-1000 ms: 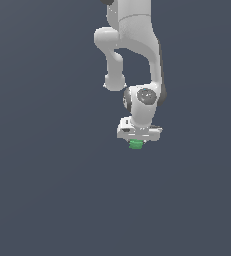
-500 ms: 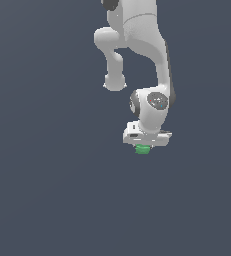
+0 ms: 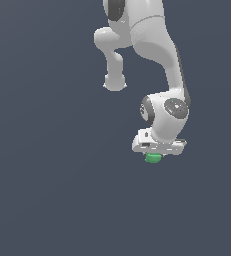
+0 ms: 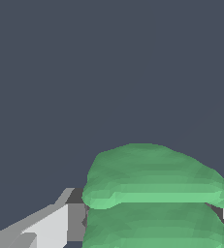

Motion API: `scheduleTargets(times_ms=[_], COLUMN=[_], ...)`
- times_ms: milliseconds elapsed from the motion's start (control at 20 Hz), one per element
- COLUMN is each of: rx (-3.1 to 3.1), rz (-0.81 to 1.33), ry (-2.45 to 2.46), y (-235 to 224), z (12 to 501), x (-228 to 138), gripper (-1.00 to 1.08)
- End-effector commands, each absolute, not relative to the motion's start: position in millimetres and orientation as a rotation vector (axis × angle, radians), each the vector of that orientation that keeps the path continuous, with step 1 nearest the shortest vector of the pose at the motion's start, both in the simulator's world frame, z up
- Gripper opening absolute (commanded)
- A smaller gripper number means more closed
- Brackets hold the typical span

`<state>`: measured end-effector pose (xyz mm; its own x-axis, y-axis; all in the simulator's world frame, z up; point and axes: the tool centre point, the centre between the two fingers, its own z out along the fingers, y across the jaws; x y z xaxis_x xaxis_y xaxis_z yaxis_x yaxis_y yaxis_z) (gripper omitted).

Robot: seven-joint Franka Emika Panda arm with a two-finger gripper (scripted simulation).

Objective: Pick up the object and move it to a goal position.

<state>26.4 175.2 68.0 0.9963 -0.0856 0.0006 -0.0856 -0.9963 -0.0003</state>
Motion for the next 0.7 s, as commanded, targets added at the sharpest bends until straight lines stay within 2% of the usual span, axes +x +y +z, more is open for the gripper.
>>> scheduleTargets(times_ms=[0, 650], rx=[-3.138, -3.139], rz=[-0.001, 0.000], ry=[0.135, 0.136], y=[184.2, 218.0], z=[71.4, 83.3], x=[38.4, 84.9], gripper=[-1.00, -1.00])
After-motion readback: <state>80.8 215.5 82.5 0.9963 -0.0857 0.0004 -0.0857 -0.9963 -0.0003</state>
